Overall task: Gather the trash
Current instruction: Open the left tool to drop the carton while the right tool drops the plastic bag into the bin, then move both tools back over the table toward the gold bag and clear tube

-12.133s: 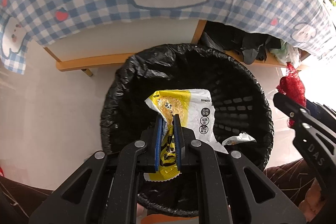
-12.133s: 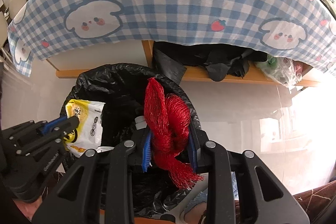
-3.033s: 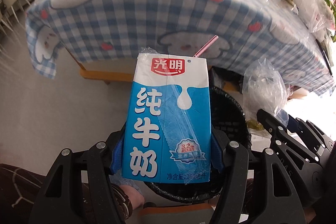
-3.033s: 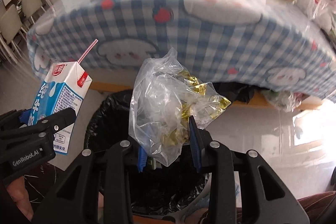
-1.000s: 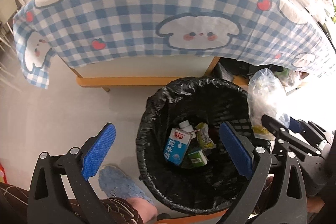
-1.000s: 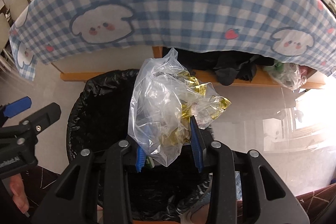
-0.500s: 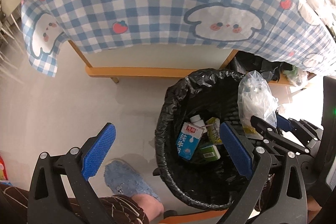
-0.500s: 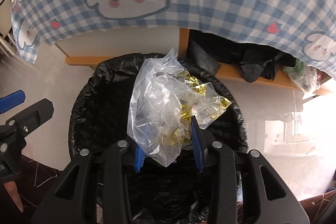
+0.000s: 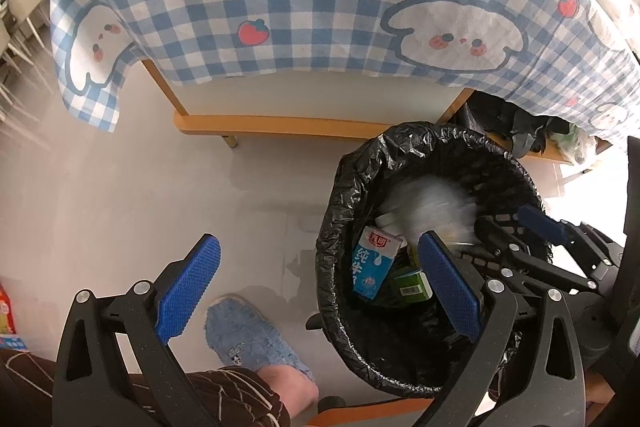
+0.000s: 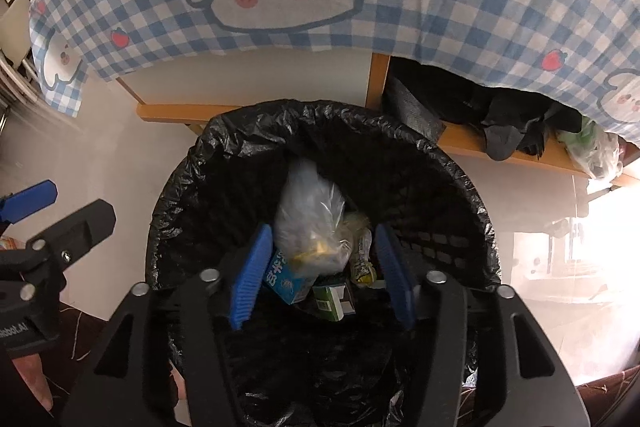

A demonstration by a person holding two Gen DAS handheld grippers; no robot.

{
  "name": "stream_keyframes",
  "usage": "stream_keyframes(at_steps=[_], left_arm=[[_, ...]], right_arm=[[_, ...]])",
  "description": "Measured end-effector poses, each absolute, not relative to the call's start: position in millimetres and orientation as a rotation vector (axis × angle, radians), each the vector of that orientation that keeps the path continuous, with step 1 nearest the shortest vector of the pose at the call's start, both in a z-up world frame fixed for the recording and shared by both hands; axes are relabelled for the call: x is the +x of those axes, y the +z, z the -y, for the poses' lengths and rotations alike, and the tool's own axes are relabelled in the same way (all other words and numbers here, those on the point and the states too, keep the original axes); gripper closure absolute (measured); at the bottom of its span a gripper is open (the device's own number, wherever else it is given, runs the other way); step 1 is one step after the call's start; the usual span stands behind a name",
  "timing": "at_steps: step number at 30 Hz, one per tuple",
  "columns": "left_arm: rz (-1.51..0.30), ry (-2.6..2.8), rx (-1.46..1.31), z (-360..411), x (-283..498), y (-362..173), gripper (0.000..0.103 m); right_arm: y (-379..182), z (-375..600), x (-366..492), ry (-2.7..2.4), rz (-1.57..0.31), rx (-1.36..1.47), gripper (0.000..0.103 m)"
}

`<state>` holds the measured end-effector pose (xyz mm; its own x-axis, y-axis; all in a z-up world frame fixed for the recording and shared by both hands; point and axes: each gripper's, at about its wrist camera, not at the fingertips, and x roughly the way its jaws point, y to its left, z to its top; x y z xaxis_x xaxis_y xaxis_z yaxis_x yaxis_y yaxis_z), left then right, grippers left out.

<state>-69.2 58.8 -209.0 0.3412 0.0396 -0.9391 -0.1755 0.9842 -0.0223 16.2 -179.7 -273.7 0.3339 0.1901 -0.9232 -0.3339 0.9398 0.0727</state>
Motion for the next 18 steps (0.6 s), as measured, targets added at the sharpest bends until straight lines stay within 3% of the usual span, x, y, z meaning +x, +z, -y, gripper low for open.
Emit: stream_keyframes(at_steps=[18], left_arm=[[-1.215,0.147,-0.113,-55,-69,-201,0.006]], right_arm=[[-212,207,24,0.290,-1.082,-0.102,0.008]])
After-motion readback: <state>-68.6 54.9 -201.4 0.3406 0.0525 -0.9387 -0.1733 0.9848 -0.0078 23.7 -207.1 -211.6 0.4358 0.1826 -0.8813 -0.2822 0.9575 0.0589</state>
